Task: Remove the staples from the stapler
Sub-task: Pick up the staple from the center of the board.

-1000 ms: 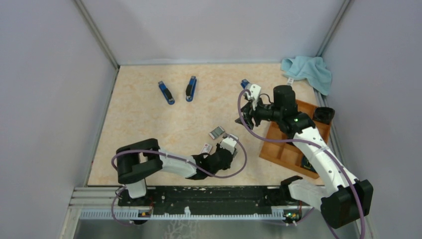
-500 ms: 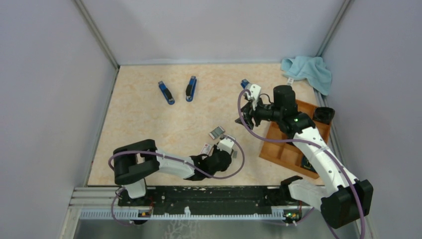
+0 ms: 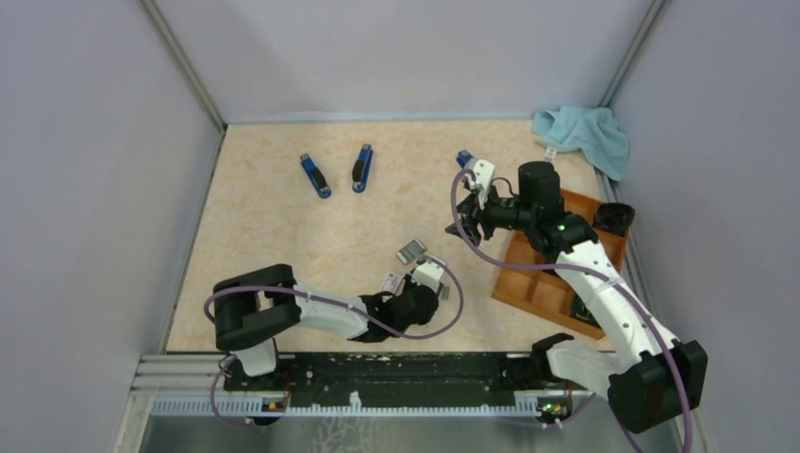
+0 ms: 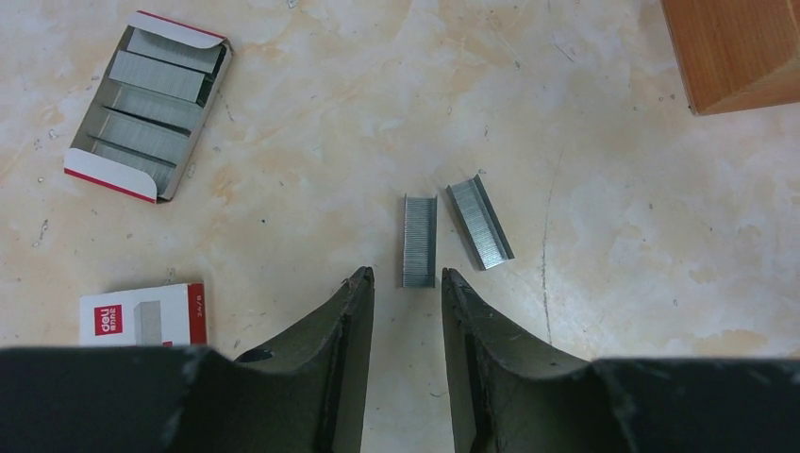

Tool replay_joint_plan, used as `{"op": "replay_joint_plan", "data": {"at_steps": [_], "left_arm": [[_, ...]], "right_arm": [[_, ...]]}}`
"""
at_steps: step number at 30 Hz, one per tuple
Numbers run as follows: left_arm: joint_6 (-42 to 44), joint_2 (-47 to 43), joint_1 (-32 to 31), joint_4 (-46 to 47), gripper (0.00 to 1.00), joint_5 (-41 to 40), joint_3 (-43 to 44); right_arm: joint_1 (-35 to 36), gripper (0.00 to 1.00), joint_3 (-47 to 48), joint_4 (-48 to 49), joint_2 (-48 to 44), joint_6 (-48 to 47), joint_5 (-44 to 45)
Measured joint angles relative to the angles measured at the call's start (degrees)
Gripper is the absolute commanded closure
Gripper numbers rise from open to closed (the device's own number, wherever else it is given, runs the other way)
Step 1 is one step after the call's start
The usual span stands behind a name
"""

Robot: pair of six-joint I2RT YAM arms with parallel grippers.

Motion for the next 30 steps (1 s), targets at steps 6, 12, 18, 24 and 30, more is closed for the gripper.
{"op": "replay_joint_plan", "data": {"at_steps": [6,12,18,24,30], "left_arm": [[0.3,0.3,0.0,0.3,0.61,0.6,0.0],[0.3,1.2,0.0,0.9,0.58,0.7,0.0],[0.7,1.3,0.0,1.3,0.57,1.7,0.1],[1.5,1.2,0.0,2.7,0.50,2.6,-0.4],[1.7,0.5,-0.1,2.1,0.45,4.4,-0.4]], "right_arm": [[0.0,0.46,0.0,0.0,0.0,0.0,0.0],[-1.2,0.46,0.0,-0.9,0.3,-0.2,-1.6],[-8.4,0.46,0.0,-2.1,1.6,-0.2,-7.2],[-11.2,0.46,0.0,-2.1,1.6,-0.1,-10.0],[-11.2,0.46,0.0,-2.0,1.6,0.5,-11.8]]}}
